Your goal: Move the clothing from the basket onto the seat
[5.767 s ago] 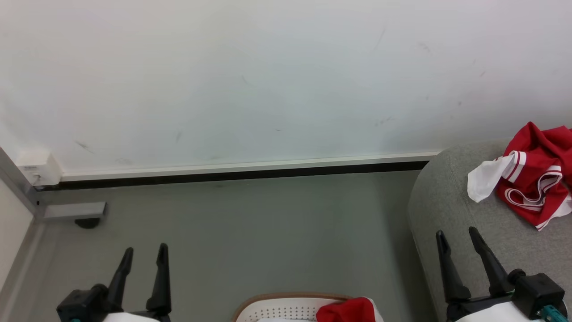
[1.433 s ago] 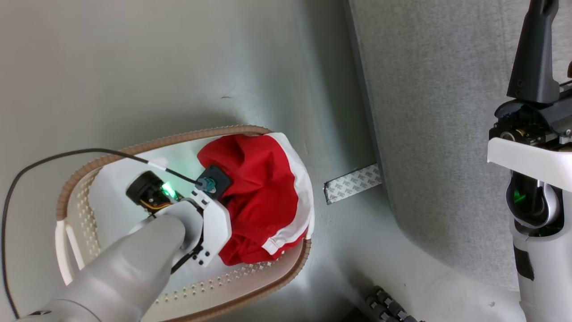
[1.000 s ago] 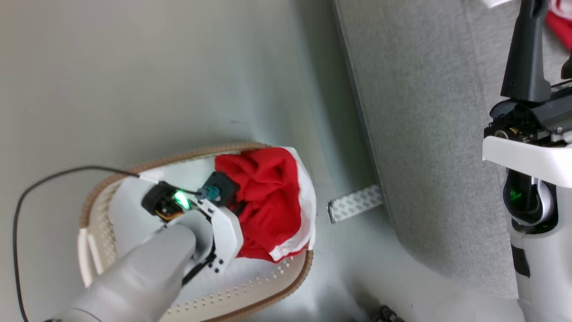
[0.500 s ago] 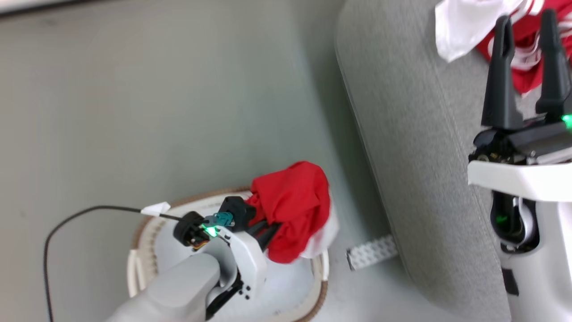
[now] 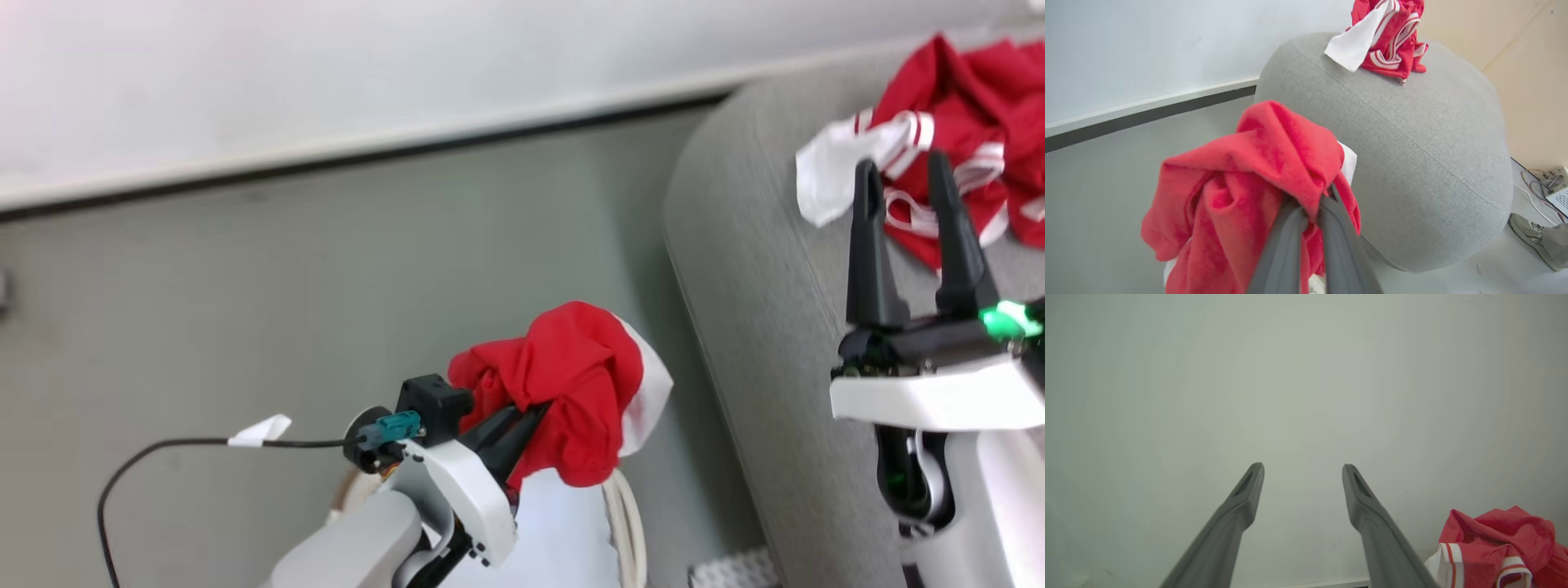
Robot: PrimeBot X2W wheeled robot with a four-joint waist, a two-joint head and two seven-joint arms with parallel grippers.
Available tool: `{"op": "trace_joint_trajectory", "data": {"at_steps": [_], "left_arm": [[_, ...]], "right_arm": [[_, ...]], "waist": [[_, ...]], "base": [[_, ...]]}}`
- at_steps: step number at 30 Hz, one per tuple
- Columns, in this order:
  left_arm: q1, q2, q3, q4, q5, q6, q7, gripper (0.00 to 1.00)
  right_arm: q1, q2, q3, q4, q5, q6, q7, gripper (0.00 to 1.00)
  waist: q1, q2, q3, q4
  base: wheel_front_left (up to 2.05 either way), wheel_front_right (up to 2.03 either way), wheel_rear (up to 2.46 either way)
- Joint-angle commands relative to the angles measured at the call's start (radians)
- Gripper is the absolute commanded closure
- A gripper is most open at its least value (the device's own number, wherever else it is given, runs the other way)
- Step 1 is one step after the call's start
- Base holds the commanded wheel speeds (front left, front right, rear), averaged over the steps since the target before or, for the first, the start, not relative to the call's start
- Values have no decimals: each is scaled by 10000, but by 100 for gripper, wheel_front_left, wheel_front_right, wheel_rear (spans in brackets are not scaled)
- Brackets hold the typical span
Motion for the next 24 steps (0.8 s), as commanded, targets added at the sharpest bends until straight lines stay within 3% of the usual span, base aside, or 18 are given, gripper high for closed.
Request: {"op": "trace_joint_trajectory", "data": {"at_steps": [1,14,24], "left_arm": [[225,-1,248,-227,213,46,-7,100],[391,423,1547,-1923,263,463,39,100],[-118,952,2007,-3285,133,1068,633,100]], "right_arm": [[280,-21,-32,80,-75,-22,-20,0],[1754,-23,562,804,218,-23,-20,0],[2384,-21,1376,1088,207,-23,-20,0]], "waist": [[2,0,-770,484],[2,0,-2674,1271],[2,0,-3204,1554]], "base": [[0,0,0],[0,0,0],[0,0,0]]}}
